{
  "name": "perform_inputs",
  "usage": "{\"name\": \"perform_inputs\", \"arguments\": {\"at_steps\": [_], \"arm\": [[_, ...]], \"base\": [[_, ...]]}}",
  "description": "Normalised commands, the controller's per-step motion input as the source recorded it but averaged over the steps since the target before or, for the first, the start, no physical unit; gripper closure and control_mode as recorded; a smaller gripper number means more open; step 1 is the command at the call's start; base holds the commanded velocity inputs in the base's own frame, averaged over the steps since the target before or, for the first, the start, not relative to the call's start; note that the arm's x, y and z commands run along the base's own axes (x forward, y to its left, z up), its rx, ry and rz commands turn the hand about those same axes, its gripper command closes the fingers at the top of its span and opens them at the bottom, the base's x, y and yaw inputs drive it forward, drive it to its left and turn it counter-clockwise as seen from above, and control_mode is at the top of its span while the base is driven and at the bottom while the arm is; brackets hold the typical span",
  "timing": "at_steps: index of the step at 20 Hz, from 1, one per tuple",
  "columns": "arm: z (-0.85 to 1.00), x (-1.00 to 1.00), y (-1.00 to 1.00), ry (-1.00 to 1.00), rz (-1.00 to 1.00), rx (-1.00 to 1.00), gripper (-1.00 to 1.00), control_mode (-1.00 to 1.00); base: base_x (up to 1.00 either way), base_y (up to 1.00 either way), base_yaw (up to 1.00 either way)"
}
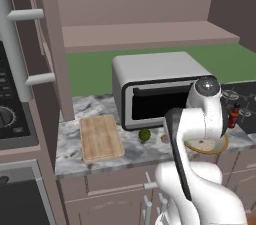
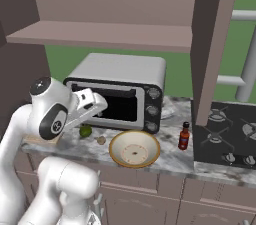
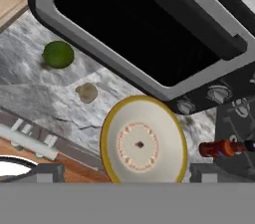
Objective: Open the cabinet. Place the bowl and condiment on the counter. Then place the lime and garlic on the cutting board.
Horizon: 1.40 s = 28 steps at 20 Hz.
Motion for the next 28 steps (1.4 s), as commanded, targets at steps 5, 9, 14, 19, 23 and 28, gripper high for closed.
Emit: {"name": "perform_inputs", "arguments": {"at_steps": [5,9,14,19,23,28], "arm": [[-0.57,0.05,0.74,0.25,0.07,0.00,-1.00,-1.00],[-0.73,0.24,0.34,0.24,0.10,0.00,-1.00,-1.00],[-0.57,0.49,0.02,0.11,0.14,0.00,-1.00,-1.00],[-0.37,0.61,0.00,0.03,0.13,0.00,-1.00,-1.00],[-0.36,0.54,0.00,0.05,0.07,0.00,-1.00,-1.00],[-0.34,0.28,-0.03,0.07,0.00,0.00,-1.00,-1.00]], "base": [[0.00,0.00,0.00],[0.00,0.00,0.00],[0.00,0.00,0.00],[0.00,0.00,0.00],[0.00,0.00,0.00],[0.00,0.00,0.00]]}}
